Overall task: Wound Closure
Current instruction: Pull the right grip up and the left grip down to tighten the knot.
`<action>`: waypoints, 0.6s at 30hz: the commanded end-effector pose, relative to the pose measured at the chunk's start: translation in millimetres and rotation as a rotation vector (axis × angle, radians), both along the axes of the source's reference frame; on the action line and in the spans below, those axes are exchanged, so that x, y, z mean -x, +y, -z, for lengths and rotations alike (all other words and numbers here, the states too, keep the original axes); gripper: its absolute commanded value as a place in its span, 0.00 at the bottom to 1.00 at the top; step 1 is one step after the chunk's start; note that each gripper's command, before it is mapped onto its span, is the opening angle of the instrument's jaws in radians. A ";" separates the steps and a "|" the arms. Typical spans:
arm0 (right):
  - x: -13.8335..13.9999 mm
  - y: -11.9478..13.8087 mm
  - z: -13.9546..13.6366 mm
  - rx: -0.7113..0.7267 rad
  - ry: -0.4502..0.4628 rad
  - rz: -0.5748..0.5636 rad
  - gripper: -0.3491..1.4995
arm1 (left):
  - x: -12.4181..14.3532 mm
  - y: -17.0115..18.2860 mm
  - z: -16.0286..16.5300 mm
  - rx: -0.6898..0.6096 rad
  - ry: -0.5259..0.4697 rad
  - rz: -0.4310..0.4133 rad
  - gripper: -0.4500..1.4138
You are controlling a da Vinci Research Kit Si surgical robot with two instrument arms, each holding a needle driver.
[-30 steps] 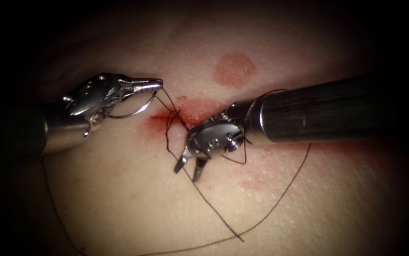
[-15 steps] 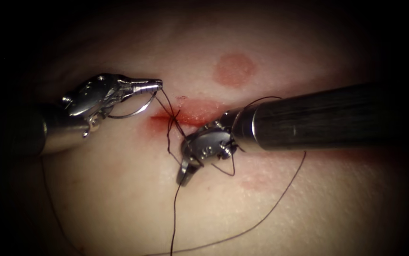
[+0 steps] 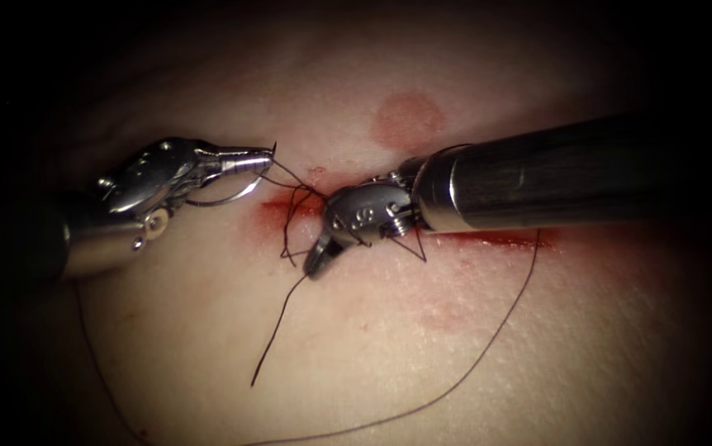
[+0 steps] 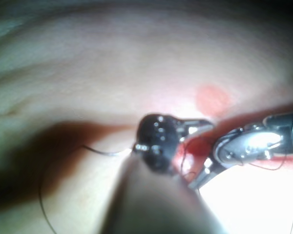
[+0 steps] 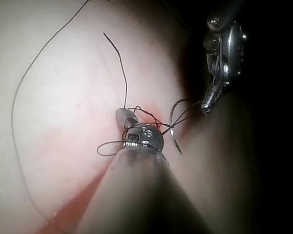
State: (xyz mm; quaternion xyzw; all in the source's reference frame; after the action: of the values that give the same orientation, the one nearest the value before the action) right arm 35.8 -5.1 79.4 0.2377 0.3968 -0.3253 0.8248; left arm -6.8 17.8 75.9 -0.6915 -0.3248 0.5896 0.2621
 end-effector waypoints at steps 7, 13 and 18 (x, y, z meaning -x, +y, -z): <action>1.4 2.6 -2.0 -0.032 0.020 -0.115 0.00 | -0.6 -3.5 0.7 -0.006 0.004 -0.010 0.05; 1.8 4.3 -2.8 -0.079 0.004 -0.227 0.00 | -1.3 -5.4 2.4 -0.007 0.015 -0.005 0.05; 2.0 5.4 -3.6 -0.127 -0.036 -0.333 0.00 | -1.3 -7.3 3.8 0.001 0.018 -0.004 0.05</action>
State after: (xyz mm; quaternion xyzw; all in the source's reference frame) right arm 33.2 0.4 82.4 0.2259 0.4363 -0.1517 0.8577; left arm -4.9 10.4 71.2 -0.6856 -0.3220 0.5975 0.2631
